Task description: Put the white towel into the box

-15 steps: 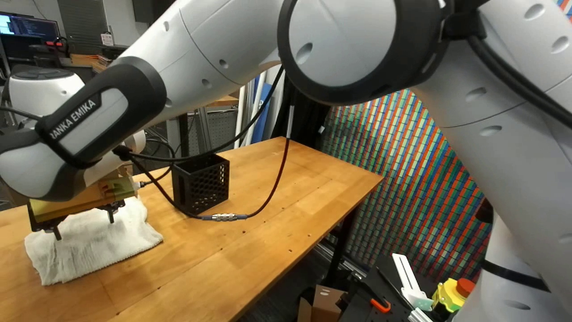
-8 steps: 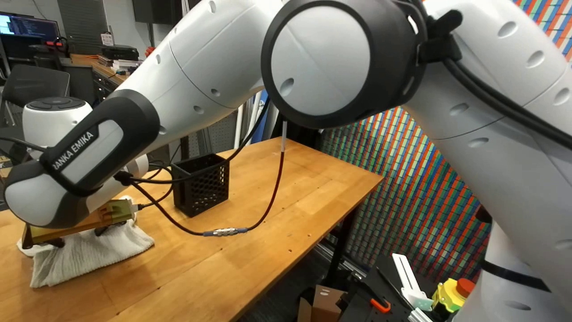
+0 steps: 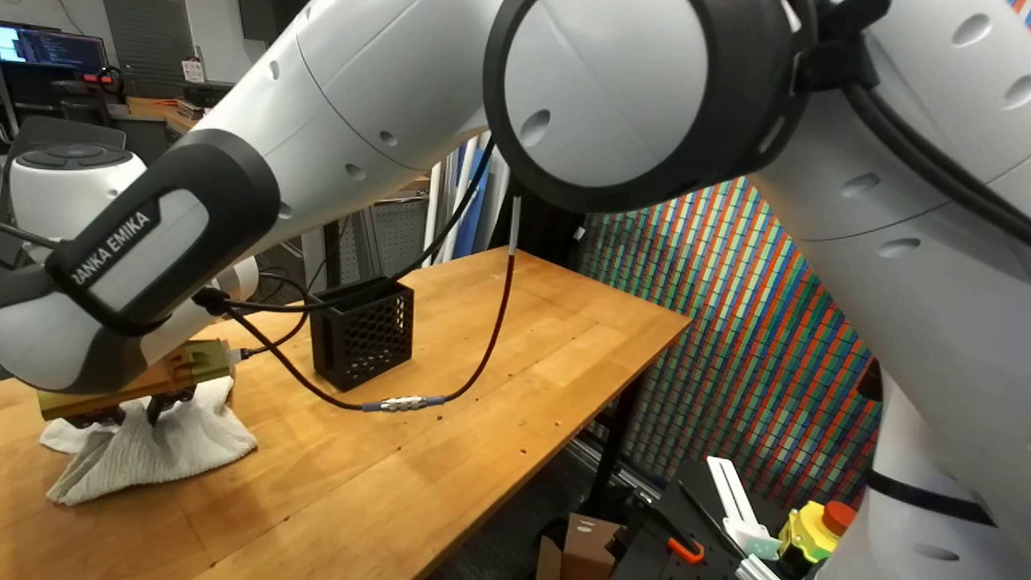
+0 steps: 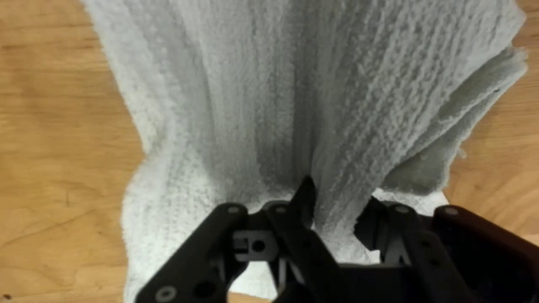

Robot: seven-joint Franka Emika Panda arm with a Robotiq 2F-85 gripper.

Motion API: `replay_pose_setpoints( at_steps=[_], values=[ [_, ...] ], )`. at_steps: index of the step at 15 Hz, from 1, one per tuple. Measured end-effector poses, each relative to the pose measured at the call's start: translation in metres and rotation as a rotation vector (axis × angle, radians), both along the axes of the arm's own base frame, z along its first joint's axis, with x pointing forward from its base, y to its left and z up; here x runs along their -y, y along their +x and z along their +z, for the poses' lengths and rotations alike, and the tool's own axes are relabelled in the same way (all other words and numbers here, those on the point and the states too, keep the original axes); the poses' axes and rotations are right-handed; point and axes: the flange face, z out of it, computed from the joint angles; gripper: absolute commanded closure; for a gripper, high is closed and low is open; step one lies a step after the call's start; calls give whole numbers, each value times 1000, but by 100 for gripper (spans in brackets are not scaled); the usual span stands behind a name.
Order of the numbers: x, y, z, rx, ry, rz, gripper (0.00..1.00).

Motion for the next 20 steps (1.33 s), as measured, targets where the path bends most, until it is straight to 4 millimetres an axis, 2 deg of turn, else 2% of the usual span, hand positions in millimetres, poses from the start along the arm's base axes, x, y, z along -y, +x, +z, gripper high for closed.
replay_pose_setpoints(
  at_steps=[1, 6, 12, 16, 20],
  values=[
    [1, -3, 7, -3, -12, 2, 94],
    [22, -23, 49, -31, -126, 40, 94],
    [64, -42, 141, -21, -318, 126, 94],
    [94, -45, 196, 4, -410, 185, 94],
    [127, -38, 223, 23, -473, 233, 94]
  ],
)
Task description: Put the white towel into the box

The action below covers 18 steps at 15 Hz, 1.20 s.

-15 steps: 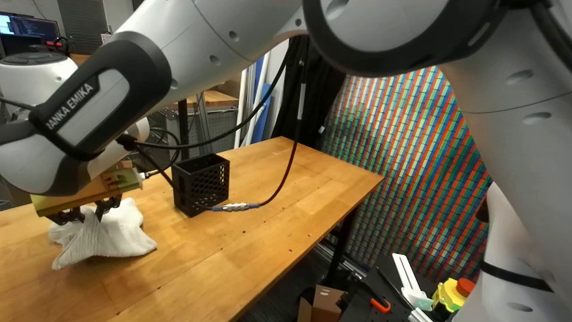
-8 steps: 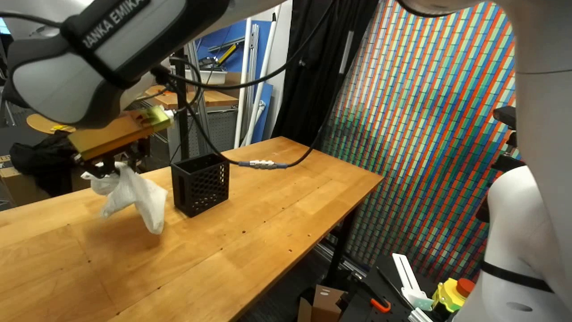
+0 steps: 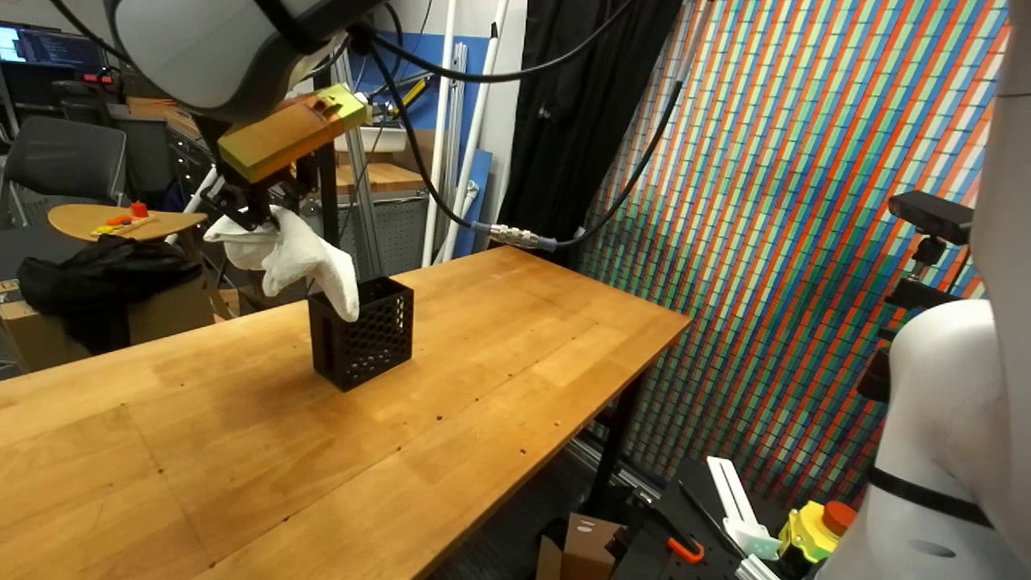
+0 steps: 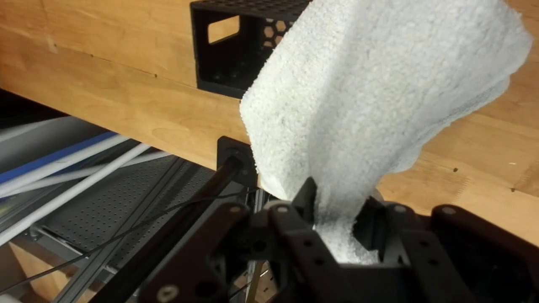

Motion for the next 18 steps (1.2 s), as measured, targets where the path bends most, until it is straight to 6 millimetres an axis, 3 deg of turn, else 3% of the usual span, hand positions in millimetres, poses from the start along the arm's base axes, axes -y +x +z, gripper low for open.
replay_pose_setpoints(
  at_steps=[8, 18],
  values=[
    [62, 11, -6, -56, -41, 10, 94],
    [81, -2, -62, -101, -5, 22, 94]
  ],
)
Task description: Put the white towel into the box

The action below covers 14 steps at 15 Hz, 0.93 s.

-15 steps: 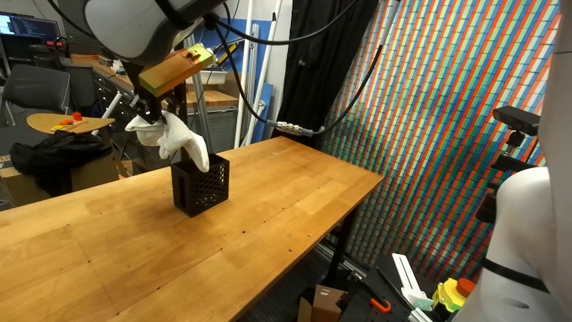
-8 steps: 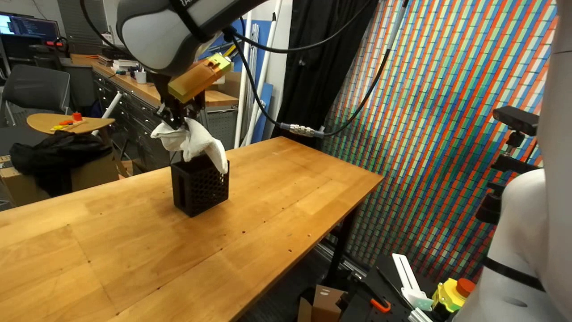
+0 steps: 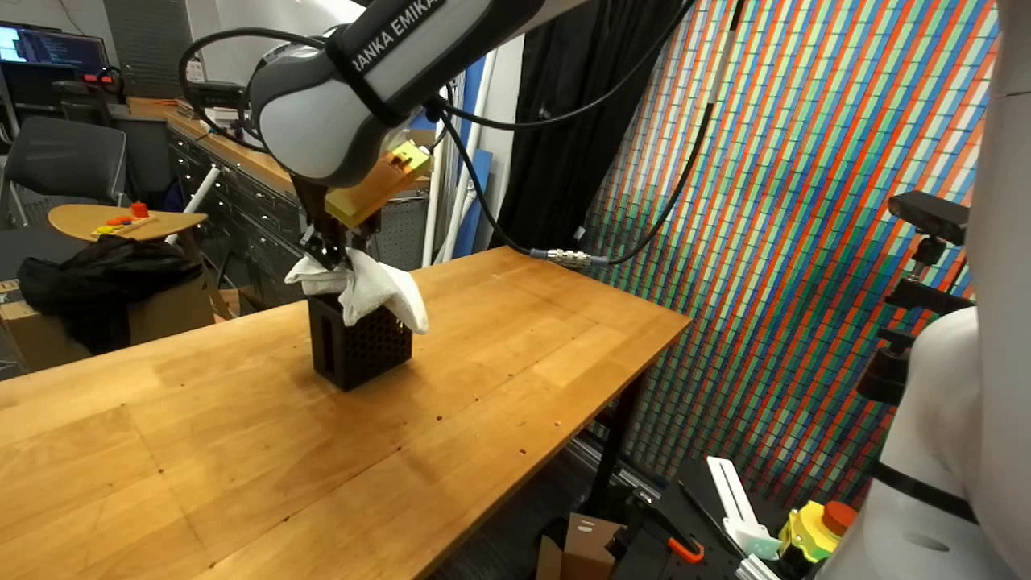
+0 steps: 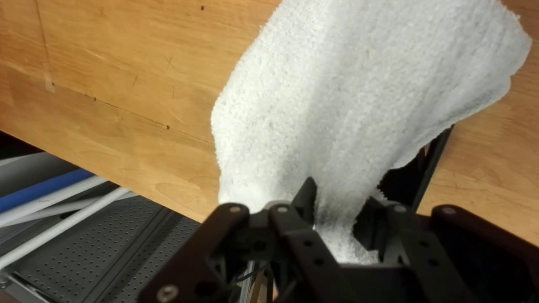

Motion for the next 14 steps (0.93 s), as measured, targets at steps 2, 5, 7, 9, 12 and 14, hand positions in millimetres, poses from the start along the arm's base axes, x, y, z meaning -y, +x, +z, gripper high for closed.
replay_pose_setpoints(
  at_steps=[2, 5, 7, 9, 12, 14],
  values=[
    [4, -2, -8, 7, 14, 5, 94],
    [14, -3, -17, 6, 32, 4, 94],
    [23, -5, -23, -10, 51, -2, 94],
    [34, -6, -28, -37, 76, -3, 94],
    [45, -4, -31, -79, 138, 17, 94],
    [44, -1, -33, -104, 177, 50, 94]
  ],
)
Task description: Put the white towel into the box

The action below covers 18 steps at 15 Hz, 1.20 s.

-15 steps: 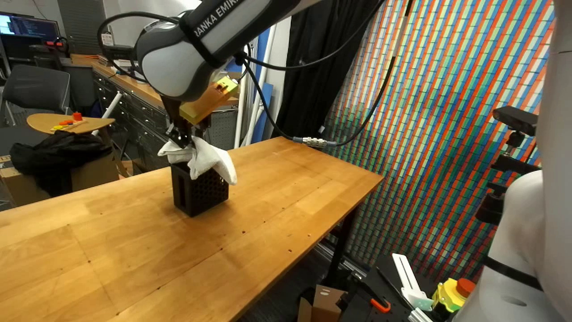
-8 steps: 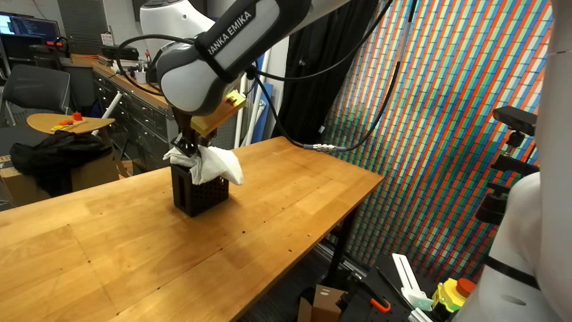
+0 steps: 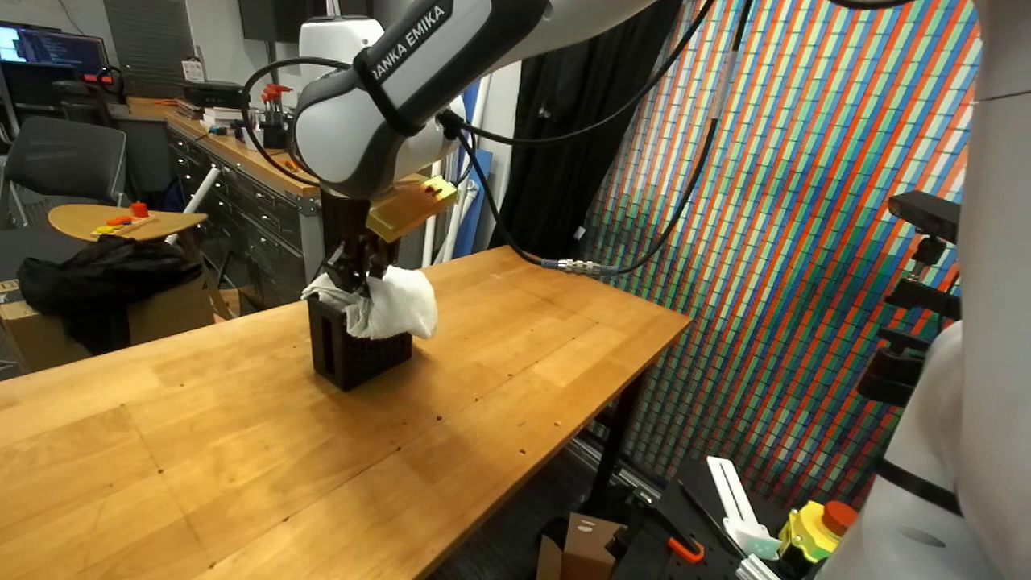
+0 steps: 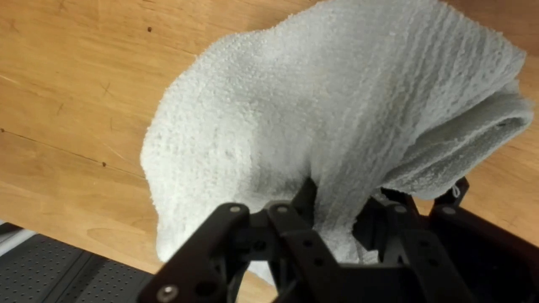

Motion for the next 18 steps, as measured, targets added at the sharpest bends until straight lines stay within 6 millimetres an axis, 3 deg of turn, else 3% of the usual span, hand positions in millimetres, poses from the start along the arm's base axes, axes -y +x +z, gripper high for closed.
replay_pose_setpoints(
  at_steps=[9, 18],
  values=[
    [-33, 33, -13, -110, 108, 135, 94],
    [-46, 35, -42, -187, 312, 101, 94]
  ],
)
